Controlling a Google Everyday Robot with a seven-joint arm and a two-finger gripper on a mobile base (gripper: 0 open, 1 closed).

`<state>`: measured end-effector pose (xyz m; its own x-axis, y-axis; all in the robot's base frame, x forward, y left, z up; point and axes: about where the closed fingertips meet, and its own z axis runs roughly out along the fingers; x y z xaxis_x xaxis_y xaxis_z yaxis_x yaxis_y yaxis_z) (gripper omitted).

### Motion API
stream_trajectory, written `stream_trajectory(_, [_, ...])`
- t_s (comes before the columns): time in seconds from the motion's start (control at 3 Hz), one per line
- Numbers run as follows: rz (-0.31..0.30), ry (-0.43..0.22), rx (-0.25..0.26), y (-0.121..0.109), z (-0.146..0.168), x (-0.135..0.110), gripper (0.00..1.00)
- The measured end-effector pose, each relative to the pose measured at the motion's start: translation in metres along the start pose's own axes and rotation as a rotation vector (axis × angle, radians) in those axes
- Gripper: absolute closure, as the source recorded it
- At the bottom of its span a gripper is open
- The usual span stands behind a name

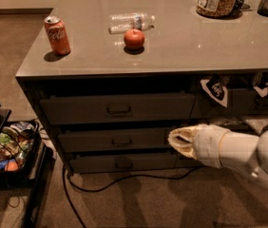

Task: Close top drawer

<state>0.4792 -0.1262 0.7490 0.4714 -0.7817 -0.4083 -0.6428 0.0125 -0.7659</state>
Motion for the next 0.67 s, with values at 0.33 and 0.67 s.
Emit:
stream_trajectory(0.33, [-0.01,0.028,0.039,-0.0004,-0.022,0.0051,0.81])
stream_trajectory(0.67, [-0.006,0.03,0.038,0.0,-0.0223,0.0059,0.58])
